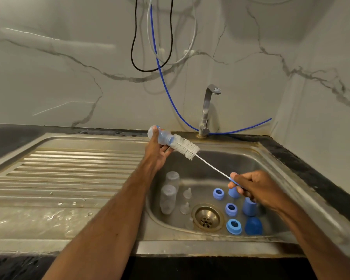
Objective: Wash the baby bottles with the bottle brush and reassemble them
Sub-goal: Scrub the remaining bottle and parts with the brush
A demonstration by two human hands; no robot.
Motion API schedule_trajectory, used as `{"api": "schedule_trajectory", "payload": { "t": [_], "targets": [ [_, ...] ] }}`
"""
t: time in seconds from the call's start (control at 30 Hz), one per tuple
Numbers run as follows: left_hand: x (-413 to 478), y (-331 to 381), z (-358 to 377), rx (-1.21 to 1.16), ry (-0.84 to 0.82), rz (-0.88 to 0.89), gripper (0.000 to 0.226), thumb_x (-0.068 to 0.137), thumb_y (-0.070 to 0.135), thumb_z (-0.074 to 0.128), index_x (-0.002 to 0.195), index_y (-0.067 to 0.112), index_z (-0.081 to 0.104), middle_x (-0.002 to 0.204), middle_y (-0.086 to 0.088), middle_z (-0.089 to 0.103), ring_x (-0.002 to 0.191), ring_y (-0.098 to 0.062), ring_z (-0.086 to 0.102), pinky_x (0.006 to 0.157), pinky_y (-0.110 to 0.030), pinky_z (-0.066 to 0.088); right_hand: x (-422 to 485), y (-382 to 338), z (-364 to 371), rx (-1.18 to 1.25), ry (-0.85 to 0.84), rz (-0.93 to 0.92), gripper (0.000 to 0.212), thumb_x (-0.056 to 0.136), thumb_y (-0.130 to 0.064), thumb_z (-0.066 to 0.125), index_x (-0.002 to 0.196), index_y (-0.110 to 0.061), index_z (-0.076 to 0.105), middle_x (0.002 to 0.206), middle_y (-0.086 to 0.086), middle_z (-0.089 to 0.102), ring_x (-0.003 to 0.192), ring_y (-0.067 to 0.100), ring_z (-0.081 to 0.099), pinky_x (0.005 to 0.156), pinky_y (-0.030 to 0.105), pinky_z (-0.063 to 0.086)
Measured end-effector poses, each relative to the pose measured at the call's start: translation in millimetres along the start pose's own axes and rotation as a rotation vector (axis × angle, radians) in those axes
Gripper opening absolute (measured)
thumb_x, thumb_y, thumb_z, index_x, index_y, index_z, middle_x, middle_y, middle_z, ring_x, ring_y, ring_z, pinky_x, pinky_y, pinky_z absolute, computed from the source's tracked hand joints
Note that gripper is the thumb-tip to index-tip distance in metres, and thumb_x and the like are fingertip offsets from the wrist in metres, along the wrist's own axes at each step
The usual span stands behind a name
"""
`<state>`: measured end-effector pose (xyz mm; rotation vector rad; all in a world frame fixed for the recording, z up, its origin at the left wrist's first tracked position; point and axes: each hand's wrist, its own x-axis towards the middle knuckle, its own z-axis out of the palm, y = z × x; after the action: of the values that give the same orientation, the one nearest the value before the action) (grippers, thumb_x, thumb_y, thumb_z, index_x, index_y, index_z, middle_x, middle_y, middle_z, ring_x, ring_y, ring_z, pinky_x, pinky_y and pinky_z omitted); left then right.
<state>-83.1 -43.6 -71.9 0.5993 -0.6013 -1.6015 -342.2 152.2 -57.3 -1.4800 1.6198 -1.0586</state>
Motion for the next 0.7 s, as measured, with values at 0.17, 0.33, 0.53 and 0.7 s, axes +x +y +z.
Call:
{"api": "schedule_trajectory", "payload": {
  "t": [0.17,0.33,0.53,0.7],
  "targets": [
    [-0.8,0.1,-0.5,0.004,-0.018,-0.003,0.074,0.094,0.053,0.064,0.146,0.003,0.045,0.129,-0.023,0.067,0.111,-0.033,0.072,0.072,-0.041,0.063,0.0,5.1,-0.6,-0.103,0.213,-0.183,0.009,0.079,-0.011,0.085,0.083,-0.011,0.077,0.072,0.004,0.076,0.068,0.019,0.072,0.062,0.017,0.055],
    [-0.6,-1.9,0.0,0.016,-0.017,-0.019,0.068,0.095,0.05,0.064,0.143,0.005,0.046,0.129,-0.025,0.066,0.11,-0.037,0.071,0.077,-0.043,0.064,-0.1,4.5,-1.2,-0.091,0.08,-0.116,0.029,0.096,-0.027,0.067,0.078,-0.008,0.078,0.055,0.007,0.065,0.046,0.013,0.054,0.047,0.016,0.044],
    [1.7,0.0,-3.7,0.019,-0.022,-0.025,0.071,0.093,0.051,0.065,0.144,0.007,0.045,0.13,-0.024,0.065,0.109,-0.037,0.072,0.081,-0.045,0.064,5.1,4.5,4.2,-0.096,0.041,-0.033,0.043,0.103,-0.031,0.055,0.075,-0.009,0.077,0.05,0.004,0.051,0.04,0.007,0.044,0.042,0.013,0.037],
    [1.5,5.1,0.4,-0.078,0.0,0.008,0.065,0.099,0.049,0.059,0.143,0.004,0.045,0.126,-0.025,0.066,0.105,-0.033,0.072,0.077,-0.044,0.064,3.1,9.6,1.9,-0.245,0.082,-0.184,0.047,0.087,-0.055,0.06,0.063,-0.018,0.076,0.059,0.008,0.068,0.057,0.021,0.065,0.067,0.034,0.056]
  ]
}}
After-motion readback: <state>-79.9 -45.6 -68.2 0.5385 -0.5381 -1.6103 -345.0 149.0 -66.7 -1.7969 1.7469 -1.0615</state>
